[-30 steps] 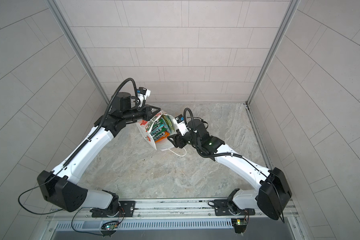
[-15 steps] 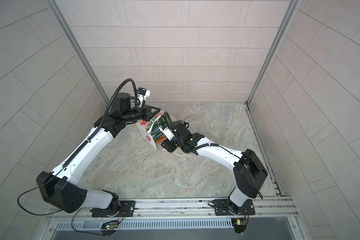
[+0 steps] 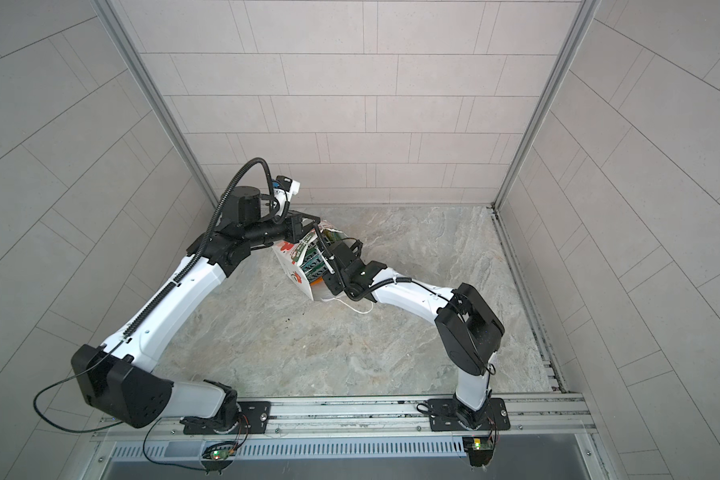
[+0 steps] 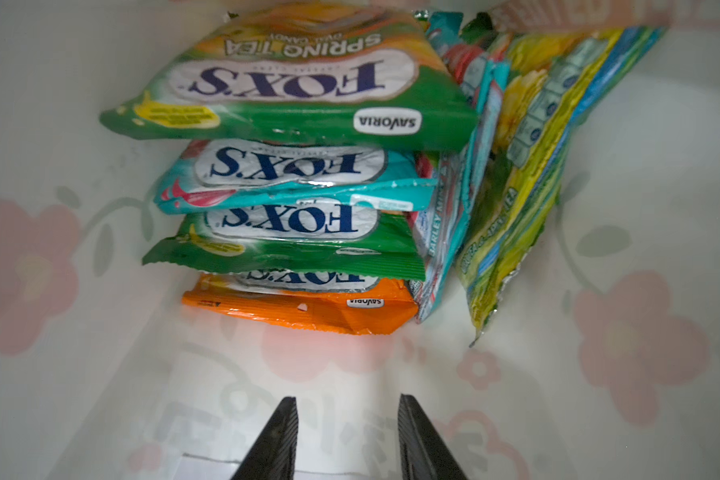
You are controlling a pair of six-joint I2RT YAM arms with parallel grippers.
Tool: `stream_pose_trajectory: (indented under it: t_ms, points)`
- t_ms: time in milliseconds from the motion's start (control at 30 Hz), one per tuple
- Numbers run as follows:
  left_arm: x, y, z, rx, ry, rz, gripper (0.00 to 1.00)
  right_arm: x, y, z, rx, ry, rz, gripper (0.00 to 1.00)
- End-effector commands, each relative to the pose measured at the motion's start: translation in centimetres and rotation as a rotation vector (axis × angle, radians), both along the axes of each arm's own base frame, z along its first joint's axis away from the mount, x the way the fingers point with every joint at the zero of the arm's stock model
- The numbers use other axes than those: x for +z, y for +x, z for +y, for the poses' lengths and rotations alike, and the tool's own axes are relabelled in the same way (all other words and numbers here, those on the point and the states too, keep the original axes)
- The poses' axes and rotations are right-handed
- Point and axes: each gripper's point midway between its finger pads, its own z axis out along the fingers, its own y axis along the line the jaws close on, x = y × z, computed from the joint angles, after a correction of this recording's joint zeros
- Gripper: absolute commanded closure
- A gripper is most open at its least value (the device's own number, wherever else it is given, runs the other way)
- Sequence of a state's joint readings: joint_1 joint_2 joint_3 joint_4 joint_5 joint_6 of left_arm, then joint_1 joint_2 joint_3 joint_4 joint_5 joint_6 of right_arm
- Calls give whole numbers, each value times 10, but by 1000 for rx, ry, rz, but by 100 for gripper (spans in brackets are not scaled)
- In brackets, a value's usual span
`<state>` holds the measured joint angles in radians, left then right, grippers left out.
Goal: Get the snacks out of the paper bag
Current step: 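Reach the right gripper into the tilted bag opening toward the candy packets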
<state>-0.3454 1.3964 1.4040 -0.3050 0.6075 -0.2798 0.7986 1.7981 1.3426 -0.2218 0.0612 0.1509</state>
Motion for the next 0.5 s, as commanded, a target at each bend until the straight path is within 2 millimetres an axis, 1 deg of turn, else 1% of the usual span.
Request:
stream_pose_trajectory:
  t_ms: [0, 100, 233, 467]
  points:
    - [27, -10, -1, -20, -37, -79, 100, 9, 16, 1, -56, 4, -77, 60]
    - [27, -10, -1, -21, -37, -79, 100, 8, 25, 4, -76, 7, -105, 61]
    - [28, -11, 0, -22, -38, -83, 100, 3, 37, 3, -134, 12, -134, 63]
    - [29, -12, -1, -25, -39, -85, 100, -5, 54, -1, -226, -8, -171, 64]
